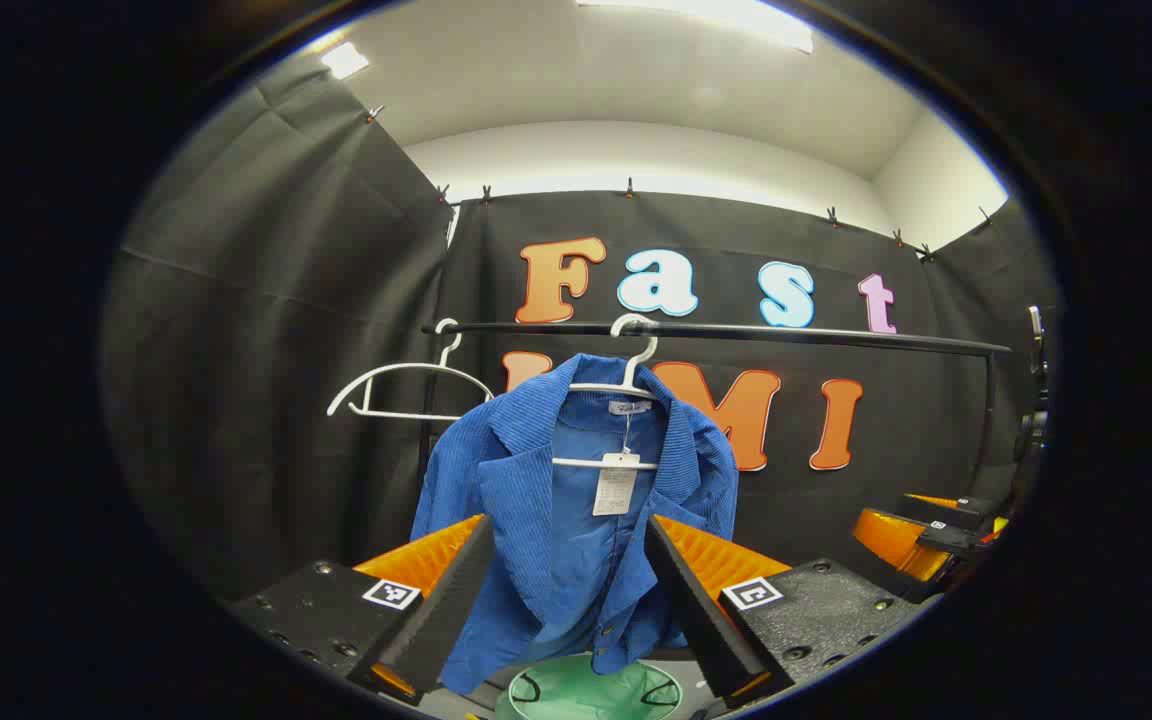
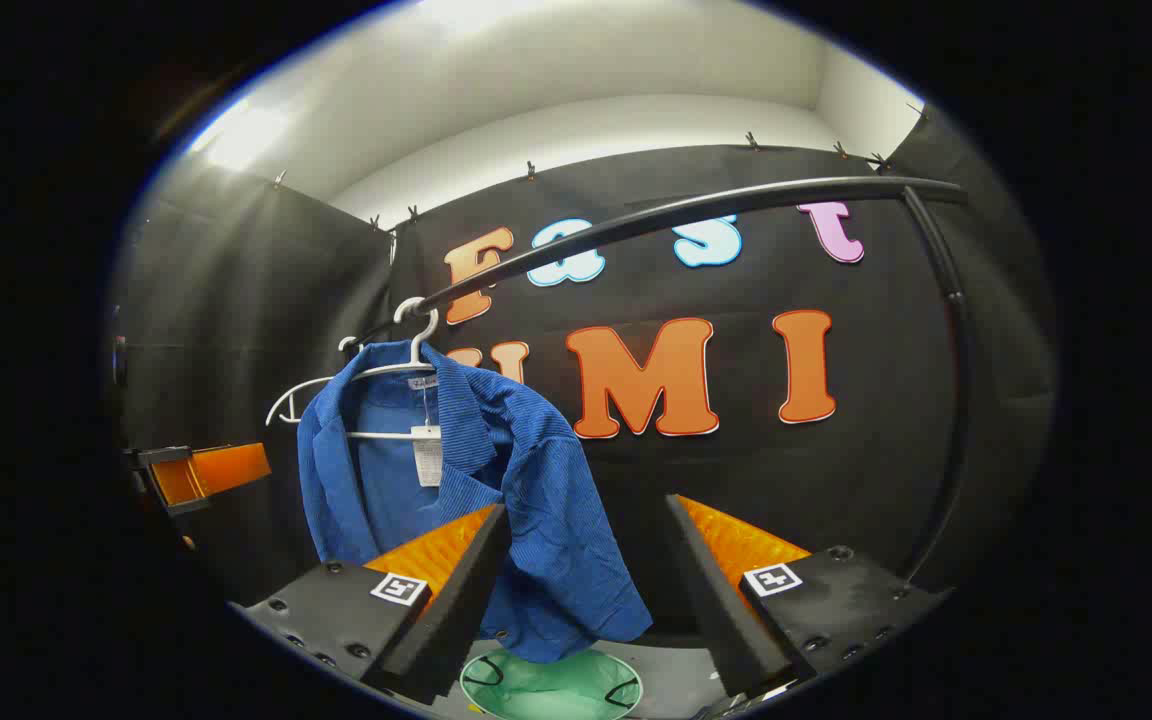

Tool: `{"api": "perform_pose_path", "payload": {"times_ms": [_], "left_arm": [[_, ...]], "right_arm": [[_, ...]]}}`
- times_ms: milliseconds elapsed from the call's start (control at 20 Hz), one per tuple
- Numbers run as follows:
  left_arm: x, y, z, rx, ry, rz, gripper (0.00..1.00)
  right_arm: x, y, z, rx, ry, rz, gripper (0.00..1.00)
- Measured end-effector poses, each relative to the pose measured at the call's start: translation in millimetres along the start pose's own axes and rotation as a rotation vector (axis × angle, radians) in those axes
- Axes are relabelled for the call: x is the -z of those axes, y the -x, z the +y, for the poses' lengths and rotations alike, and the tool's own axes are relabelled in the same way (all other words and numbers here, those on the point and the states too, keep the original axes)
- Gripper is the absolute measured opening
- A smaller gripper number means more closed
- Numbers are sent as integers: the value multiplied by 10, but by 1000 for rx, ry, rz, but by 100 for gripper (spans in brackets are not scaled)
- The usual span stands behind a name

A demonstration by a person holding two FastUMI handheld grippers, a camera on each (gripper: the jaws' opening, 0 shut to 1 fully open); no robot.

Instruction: Grasp the clothes on the hanger with both hands and then place them into the laundry hamper below.

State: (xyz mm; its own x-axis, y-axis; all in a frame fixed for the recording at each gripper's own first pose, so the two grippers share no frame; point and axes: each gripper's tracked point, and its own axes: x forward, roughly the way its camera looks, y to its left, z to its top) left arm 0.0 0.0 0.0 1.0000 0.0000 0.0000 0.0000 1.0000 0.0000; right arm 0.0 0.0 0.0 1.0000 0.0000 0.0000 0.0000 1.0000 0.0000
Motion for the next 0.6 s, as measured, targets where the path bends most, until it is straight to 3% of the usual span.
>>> {"api": "perform_pose_path", "payload": {"times_ms": [50,100,300,350,400,450,500,600], "left_arm": [[6,-4,-9,-4,-1,2,92],[17,-12,-12,-7,-3,4,95],[11,-99,-5,-2,-3,3,92],[14,-109,4,4,0,4,92],[6,-151,12,10,4,3,92],[3,-184,24,19,6,2,92],[-5,-233,36,27,5,4,92],[-18,-287,75,44,3,3,92]], "right_arm": [[11,-12,-10,0,-2,5,99],[21,-28,-22,1,-4,9,99],[-16,-75,-59,25,13,0,99],[-22,-82,-60,33,19,-2,92],[-32,-90,-49,42,24,-6,100],[-41,-97,-47,54,29,-9,92],[-41,-104,-53,68,34,-10,92],[-48,-112,-38,92,38,-16,100]]}}
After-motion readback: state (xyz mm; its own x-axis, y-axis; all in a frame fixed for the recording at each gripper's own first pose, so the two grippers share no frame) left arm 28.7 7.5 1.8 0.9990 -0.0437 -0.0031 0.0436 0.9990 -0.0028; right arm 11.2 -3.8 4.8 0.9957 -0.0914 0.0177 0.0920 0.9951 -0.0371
